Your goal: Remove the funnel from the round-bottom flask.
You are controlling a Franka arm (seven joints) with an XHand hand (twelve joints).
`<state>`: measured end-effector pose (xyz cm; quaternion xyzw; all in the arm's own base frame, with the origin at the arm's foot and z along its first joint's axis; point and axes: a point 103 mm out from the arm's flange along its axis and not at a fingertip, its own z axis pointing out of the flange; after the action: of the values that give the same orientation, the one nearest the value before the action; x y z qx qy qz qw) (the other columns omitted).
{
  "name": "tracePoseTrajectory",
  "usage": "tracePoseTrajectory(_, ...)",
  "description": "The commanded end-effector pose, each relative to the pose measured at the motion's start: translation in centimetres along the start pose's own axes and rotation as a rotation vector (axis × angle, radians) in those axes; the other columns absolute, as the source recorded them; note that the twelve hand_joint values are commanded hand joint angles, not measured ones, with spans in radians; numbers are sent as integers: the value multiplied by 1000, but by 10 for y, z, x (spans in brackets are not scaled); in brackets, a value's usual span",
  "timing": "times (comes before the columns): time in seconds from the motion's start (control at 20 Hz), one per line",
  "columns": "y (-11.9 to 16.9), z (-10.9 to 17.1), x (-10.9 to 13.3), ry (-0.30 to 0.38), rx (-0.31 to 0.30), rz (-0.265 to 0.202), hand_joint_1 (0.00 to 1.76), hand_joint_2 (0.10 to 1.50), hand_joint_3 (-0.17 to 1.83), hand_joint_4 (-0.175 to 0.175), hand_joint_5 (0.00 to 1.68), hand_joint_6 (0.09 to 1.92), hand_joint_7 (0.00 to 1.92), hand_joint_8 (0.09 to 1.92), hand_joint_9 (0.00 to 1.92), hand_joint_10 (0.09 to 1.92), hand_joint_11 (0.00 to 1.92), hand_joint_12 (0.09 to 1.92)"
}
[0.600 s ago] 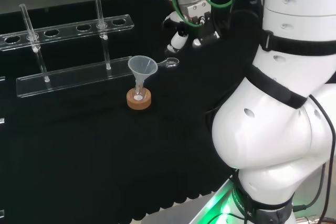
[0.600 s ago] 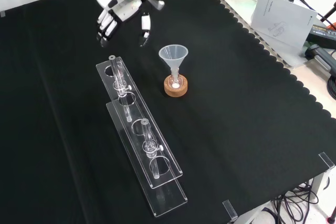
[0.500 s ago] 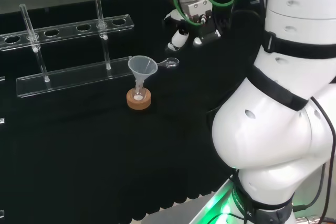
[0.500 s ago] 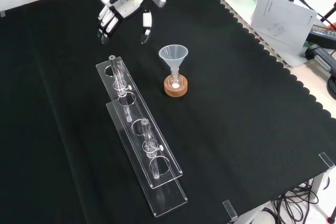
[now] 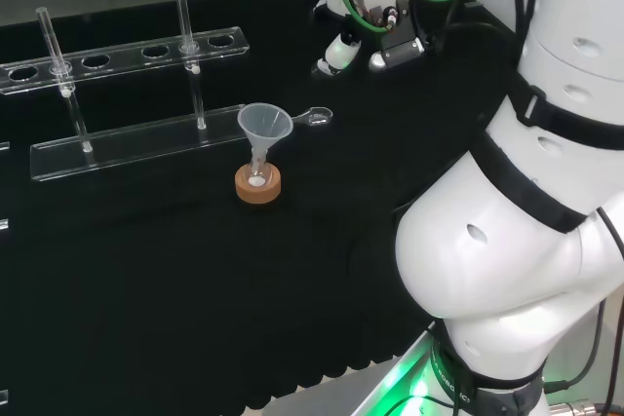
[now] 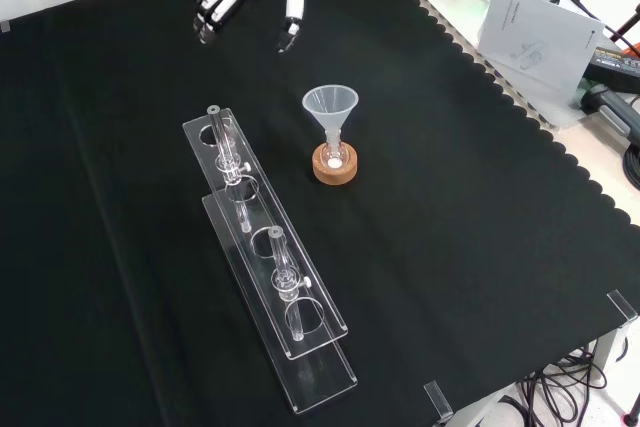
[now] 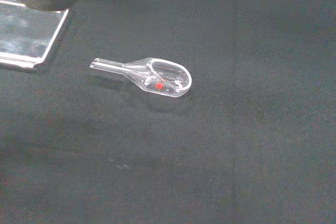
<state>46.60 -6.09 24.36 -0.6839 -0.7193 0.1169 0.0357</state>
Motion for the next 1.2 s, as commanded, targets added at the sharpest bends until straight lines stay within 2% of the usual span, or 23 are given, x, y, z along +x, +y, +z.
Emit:
tracePoseTrajectory(0.05, -72, -14, 37, 68, -9, -36, 644, 635, 400, -14, 284, 87, 164, 622, 439, 618, 305, 1379)
tracePoseTrajectory(0.15, -82, -16, 47, 87, 3, -53, 610, 633, 377, -17, 261, 87, 127, 615, 398, 637, 302, 1402)
tracePoseTrajectory(0.45, -103, -21, 84, 65, 3, -86, 550, 645, 312, -22, 199, 87, 53, 614, 312, 692, 269, 1446)
tracePoseTrajectory(0.7, -111, -15, 114, 68, 35, -120, 529, 654, 276, -23, 167, 87, 15, 602, 263, 721, 253, 1467)
tracePoseTrajectory(0.95, -109, -6, 130, 85, 75, -146, 502, 659, 230, -23, 97, 87, 0, 415, 159, 757, 231, 1488)
tracePoseTrajectory(1.2, -104, 8, 128, 103, 102, -138, 487, 674, 182, -25, 26, 87, 0, 208, 69, 819, 218, 1515)
